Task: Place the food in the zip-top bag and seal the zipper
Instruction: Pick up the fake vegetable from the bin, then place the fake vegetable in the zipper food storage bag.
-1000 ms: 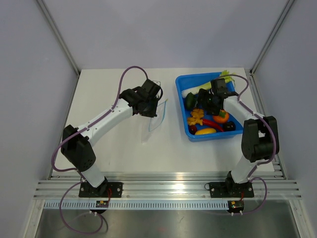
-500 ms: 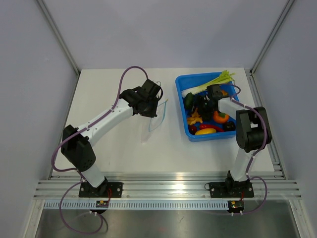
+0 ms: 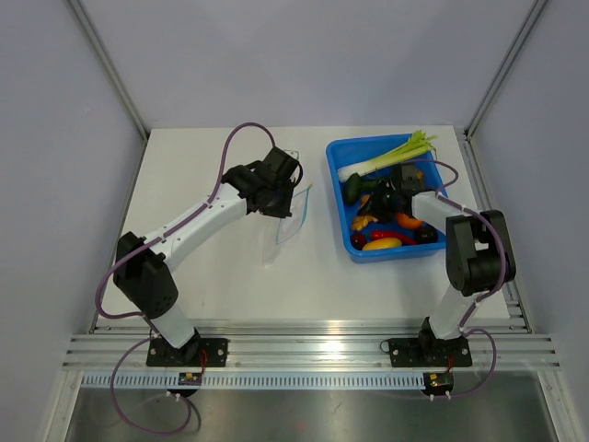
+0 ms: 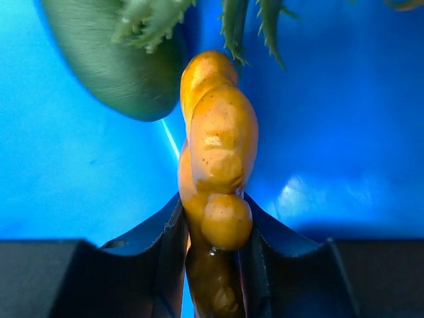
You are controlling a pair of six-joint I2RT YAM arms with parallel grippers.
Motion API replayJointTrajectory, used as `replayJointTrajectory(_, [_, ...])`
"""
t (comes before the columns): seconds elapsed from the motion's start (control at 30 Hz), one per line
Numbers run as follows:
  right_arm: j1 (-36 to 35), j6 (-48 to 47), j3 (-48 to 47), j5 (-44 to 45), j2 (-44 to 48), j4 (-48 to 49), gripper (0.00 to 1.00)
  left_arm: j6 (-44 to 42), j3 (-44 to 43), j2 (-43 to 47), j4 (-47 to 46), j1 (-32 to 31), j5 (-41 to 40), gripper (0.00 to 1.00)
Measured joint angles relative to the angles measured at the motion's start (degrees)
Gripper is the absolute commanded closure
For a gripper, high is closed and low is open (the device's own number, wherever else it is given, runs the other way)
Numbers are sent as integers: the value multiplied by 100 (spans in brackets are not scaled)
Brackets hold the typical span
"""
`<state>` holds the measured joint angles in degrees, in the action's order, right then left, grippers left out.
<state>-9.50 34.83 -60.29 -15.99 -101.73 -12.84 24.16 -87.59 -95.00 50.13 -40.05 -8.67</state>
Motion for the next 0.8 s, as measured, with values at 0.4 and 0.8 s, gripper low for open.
replayJointTrajectory(0.4, [13,-398,-282,719,953,-859,94,50,-199,-15,-114,-136,188,100])
replayJointTrajectory(0.8, [13,-549,-807,1161,2159,-1943,100,728,-463,-302,-704,-247,734,100])
